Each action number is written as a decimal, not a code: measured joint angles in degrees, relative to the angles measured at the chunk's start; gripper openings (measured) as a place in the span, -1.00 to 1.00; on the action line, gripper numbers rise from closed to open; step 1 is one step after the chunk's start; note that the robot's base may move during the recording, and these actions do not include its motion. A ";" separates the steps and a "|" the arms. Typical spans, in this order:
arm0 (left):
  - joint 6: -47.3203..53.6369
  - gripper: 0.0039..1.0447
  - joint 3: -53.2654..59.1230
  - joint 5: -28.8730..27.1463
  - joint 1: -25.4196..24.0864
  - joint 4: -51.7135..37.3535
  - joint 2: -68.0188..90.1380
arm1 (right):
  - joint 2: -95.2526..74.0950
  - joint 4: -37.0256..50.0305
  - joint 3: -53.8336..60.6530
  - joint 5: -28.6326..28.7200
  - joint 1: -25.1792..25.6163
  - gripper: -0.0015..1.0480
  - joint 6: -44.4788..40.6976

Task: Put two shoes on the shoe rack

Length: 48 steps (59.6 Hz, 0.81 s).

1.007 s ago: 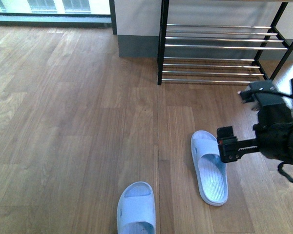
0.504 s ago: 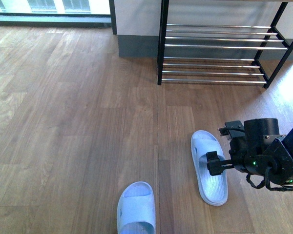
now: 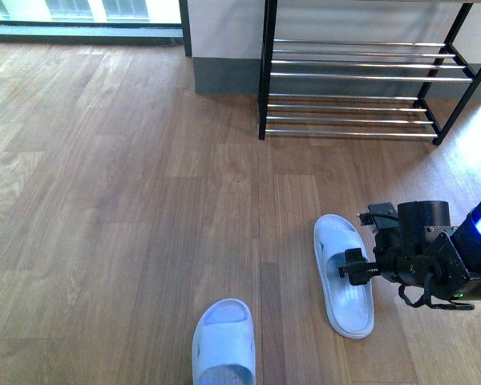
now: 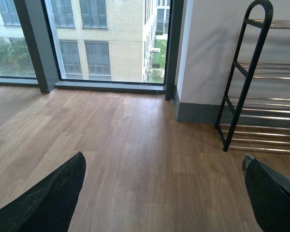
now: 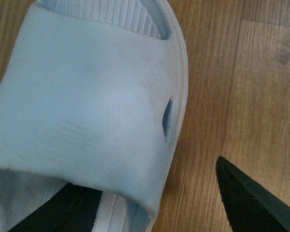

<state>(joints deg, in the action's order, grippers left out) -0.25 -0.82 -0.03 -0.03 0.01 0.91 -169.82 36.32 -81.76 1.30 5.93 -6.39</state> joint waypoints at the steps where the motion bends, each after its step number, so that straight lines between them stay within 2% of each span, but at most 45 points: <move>1: -0.02 0.83 0.00 0.00 0.00 0.00 0.00 | -0.04 0.02 0.02 0.28 0.00 -0.12 0.11; 19: 0.00 0.83 0.00 0.00 0.00 0.00 0.00 | 0.61 2.56 2.67 1.64 0.42 -0.97 3.17; 35: 0.00 0.83 0.00 0.00 0.00 0.00 0.00 | 10.08 8.02 14.10 1.03 1.55 -0.97 7.26; 48: 0.00 0.83 0.00 0.00 0.00 0.00 0.00 | 31.58 11.19 32.41 -2.19 4.94 -0.97 9.25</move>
<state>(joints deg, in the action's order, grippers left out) -0.25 -0.82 -0.03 -0.03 0.01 0.91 -138.23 47.51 -49.34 -0.89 10.87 2.85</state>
